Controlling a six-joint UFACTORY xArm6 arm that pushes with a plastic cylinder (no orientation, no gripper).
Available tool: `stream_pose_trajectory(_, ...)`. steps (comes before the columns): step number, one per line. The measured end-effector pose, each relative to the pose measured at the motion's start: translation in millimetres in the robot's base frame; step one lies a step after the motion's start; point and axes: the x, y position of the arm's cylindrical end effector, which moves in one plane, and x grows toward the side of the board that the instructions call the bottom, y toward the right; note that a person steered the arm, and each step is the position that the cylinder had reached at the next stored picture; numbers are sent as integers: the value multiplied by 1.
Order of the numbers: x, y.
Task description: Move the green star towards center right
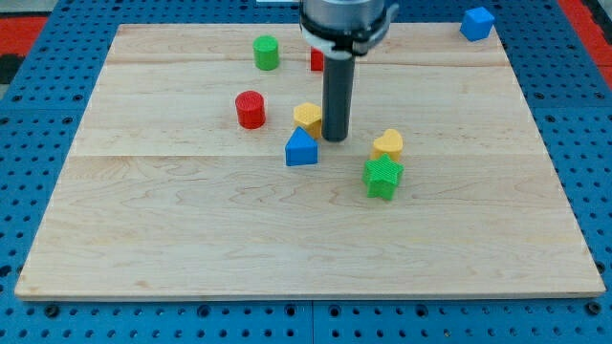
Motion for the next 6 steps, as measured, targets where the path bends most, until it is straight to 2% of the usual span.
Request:
stream_pose_trajectory(1,46,3)
stream_pose_trajectory(2,53,19)
stream_pose_trajectory(4,42,-9)
stream_pose_trajectory(6,34,12)
